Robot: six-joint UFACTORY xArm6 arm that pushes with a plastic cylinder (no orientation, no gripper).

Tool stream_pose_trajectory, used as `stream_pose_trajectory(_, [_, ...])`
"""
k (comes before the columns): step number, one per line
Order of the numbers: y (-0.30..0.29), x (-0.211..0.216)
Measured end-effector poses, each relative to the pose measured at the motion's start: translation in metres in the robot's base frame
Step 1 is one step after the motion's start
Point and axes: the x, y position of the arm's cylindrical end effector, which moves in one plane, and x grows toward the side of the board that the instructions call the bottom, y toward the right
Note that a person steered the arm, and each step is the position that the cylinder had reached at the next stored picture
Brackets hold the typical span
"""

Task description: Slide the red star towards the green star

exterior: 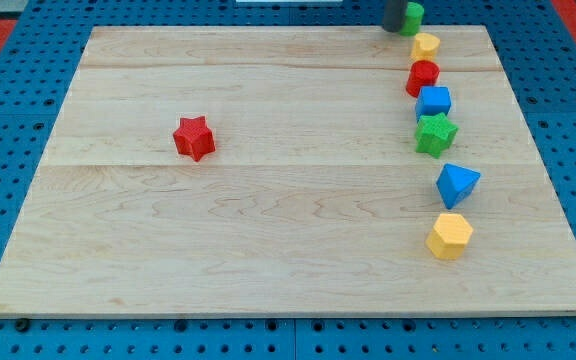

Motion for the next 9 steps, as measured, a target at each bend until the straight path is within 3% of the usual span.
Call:
stream_pose_trajectory(3, [-0.203,0.066])
stream_pose_trajectory(4, [-0.225,0.147])
stream_pose_trajectory(6, [-0.268,0.225])
stream_pose_trajectory(8, [-0.358,0.247])
stream_pose_trajectory(9, [-0.318,0.270])
